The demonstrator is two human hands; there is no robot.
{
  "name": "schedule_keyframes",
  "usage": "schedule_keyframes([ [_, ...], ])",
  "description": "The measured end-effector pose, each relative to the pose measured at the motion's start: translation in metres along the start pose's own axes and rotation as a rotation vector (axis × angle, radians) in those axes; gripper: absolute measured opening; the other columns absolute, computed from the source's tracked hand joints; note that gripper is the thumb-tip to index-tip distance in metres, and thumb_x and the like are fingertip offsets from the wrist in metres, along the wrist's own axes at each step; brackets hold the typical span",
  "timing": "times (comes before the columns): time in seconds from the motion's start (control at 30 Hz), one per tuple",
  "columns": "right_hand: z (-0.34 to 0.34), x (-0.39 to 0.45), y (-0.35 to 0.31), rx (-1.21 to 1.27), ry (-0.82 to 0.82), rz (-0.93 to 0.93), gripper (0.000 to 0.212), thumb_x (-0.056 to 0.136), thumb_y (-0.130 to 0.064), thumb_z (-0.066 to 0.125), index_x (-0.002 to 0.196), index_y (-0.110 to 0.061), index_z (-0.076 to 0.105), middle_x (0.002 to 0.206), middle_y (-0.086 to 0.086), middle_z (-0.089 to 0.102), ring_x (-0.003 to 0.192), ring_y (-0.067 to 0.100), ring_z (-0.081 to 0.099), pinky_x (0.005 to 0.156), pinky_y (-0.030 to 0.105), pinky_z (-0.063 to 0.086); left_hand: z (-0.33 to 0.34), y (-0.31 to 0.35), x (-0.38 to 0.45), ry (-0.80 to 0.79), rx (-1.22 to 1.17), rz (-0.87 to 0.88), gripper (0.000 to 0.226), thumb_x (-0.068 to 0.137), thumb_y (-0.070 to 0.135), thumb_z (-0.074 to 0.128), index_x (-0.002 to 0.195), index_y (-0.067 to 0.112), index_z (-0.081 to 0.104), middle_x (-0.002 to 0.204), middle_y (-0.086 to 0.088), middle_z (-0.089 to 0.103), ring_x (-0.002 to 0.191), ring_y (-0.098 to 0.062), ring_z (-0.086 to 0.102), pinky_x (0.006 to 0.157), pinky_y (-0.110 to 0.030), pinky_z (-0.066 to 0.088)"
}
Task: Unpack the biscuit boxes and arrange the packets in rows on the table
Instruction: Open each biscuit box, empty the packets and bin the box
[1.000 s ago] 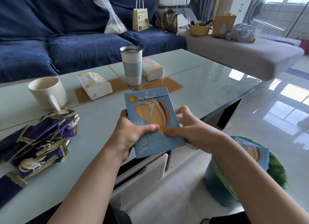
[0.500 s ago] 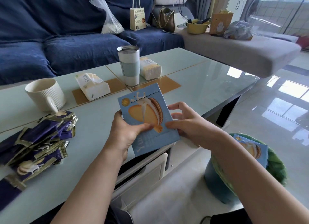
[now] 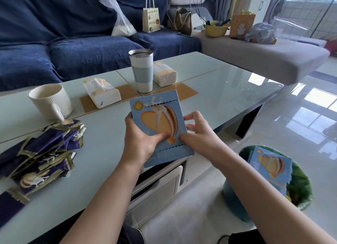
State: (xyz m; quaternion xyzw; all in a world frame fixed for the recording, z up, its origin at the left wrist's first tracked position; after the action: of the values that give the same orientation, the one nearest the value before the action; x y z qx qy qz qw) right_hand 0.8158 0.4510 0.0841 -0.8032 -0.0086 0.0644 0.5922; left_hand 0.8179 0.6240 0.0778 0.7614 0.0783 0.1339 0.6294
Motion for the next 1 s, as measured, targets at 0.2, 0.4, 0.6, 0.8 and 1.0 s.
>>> schedule_keyframes([
  [0.2, -0.009, 0.001, -0.001, 0.191, 0.074, 0.082, 0.019, 0.089, -0.026, 0.065, 0.101, -0.019, 0.052, 0.088, 0.004, 0.074, 0.066, 0.018, 0.070, 0.065, 0.038, 0.057, 0.003, 0.003, -0.003, -0.004, -0.011, 0.018, 0.103, 0.048, 0.019, 0.096, 0.134, 0.020, 0.040, 0.111, 0.010, 0.061, 0.100, -0.003, 0.060, 0.092, -0.036, 0.053],
  [0.4, -0.018, 0.000, -0.001, 0.216, 0.112, 0.088, 0.025, 0.085, -0.018, 0.070, 0.099, -0.017, 0.050, 0.092, 0.012, 0.071, 0.065, 0.017, 0.071, 0.059, 0.032, 0.057, 0.006, 0.002, -0.003, -0.027, -0.003, 0.042, 0.103, 0.048, 0.019, 0.096, 0.134, 0.022, 0.040, 0.112, 0.010, 0.061, 0.102, -0.008, 0.061, 0.094, -0.038, 0.053],
  [0.6, -0.017, 0.002, 0.003, 0.084, 0.176, 0.036, 0.027, 0.084, -0.022, 0.071, 0.094, -0.024, 0.046, 0.090, 0.006, 0.071, 0.072, 0.017, 0.072, 0.069, 0.040, 0.061, 0.005, -0.001, -0.001, -0.027, 0.015, 0.049, 0.104, 0.049, 0.016, 0.096, 0.135, 0.020, 0.039, 0.114, 0.005, 0.060, 0.104, -0.011, 0.061, 0.095, -0.040, 0.052],
  [0.8, -0.016, 0.003, 0.001, 0.078, 0.167, 0.012, 0.026, 0.085, -0.021, 0.070, 0.106, -0.025, 0.055, 0.090, 0.005, 0.074, 0.076, 0.020, 0.073, 0.074, 0.043, 0.061, 0.004, -0.002, 0.000, -0.029, 0.018, 0.043, 0.104, 0.048, 0.018, 0.096, 0.135, 0.021, 0.039, 0.114, 0.005, 0.061, 0.103, -0.012, 0.062, 0.094, -0.042, 0.053],
  [1.0, -0.028, 0.001, -0.010, -0.013, 0.289, -0.086, 0.008, 0.082, -0.017, 0.070, 0.078, -0.023, 0.067, 0.085, -0.006, 0.070, 0.076, 0.006, 0.064, 0.070, 0.029, 0.052, 0.002, -0.001, 0.000, -0.034, 0.007, 0.028, 0.111, 0.045, 0.021, 0.097, 0.137, 0.025, 0.036, 0.112, 0.008, 0.061, 0.103, -0.010, 0.062, 0.091, -0.042, 0.055],
])
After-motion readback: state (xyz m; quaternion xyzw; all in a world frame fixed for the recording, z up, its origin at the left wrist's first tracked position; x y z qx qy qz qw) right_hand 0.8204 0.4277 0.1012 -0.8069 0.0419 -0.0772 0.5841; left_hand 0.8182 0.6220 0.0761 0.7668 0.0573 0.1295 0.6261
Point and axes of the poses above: each hand's wrist, its own x-axis towards the middle knuckle, its own z-axis out of the palm, y = z × x, the point moved 5 cm from there along x, towards the middle knuckle
